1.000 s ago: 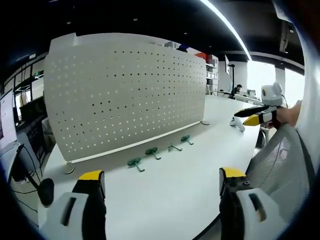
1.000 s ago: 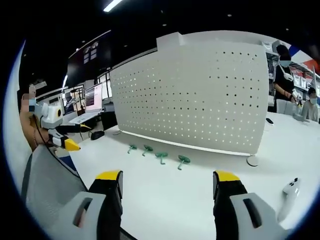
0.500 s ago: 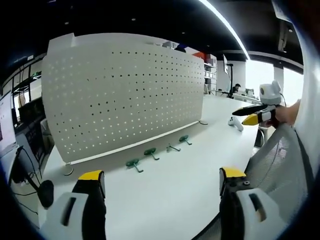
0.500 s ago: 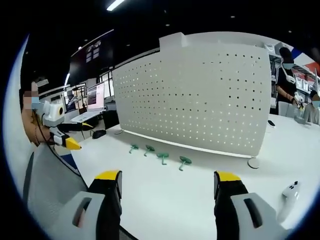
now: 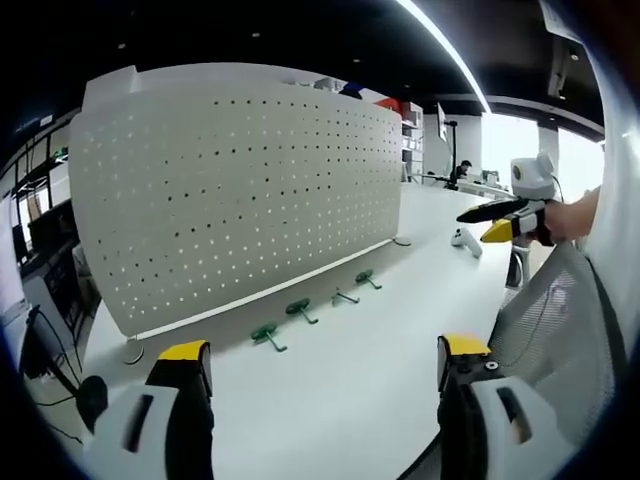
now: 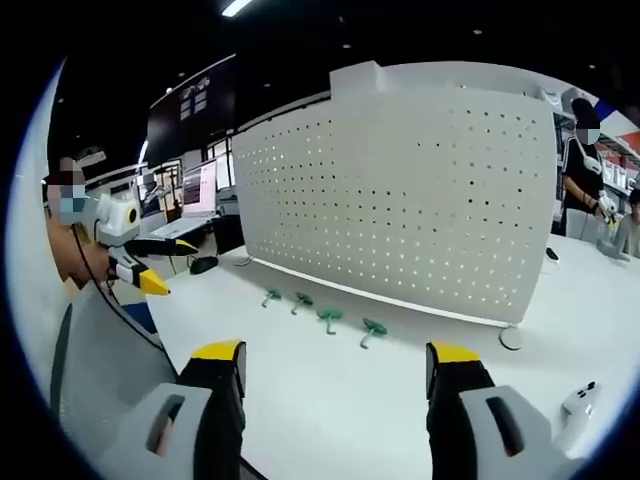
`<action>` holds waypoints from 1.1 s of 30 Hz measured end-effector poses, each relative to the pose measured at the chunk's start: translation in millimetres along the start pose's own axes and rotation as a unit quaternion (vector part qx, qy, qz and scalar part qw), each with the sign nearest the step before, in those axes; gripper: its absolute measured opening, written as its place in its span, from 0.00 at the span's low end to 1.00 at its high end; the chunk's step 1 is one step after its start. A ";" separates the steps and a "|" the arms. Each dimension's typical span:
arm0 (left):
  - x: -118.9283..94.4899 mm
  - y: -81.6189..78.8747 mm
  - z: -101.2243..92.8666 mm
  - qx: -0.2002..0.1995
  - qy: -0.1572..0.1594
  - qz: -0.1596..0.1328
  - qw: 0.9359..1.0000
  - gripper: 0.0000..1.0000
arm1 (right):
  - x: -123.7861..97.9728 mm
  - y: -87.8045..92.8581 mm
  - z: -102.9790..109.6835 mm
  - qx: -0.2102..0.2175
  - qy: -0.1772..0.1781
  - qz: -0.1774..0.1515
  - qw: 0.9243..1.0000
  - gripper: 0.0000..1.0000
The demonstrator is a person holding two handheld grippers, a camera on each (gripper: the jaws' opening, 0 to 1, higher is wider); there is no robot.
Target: Insert the hook assembly into the mounting plate slot until the hook locks in place.
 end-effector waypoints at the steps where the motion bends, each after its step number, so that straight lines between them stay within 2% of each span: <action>1: 1.0 -0.7 1.1 0.002 0.001 0.000 1.000 0.96 | 0.9 0.0 0.7 0.000 -0.001 0.001 1.000 0.72; 7: 7.2 -3.4 12.5 0.009 0.007 0.002 1.000 0.96 | 4.1 -0.5 0.6 -0.001 0.000 -0.001 1.000 0.74; 21: 26.9 -13.3 33.3 0.034 0.038 0.027 0.998 0.97 | 6.2 1.4 -2.0 0.003 0.005 0.006 1.000 0.74; 29: 39.2 -15.2 45.1 0.051 0.060 0.042 0.996 0.96 | 7.4 1.3 -3.3 0.004 0.005 0.007 1.000 0.75; 33: 43.9 -14.6 53.3 0.073 0.067 0.055 0.994 0.96 | 7.6 1.2 -2.6 0.004 0.002 0.007 1.000 0.75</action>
Point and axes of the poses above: the point that each gripper's makers call its tool centre point, and the gripper's own axes: x roughly forward along the fingers, z roughly to its left, y roughly out of its underside, the point moved 9 cm from there along -x, roughly backward along the fingers, and after that the axes turned 3 degrees about -z, right-handed, at the moved point
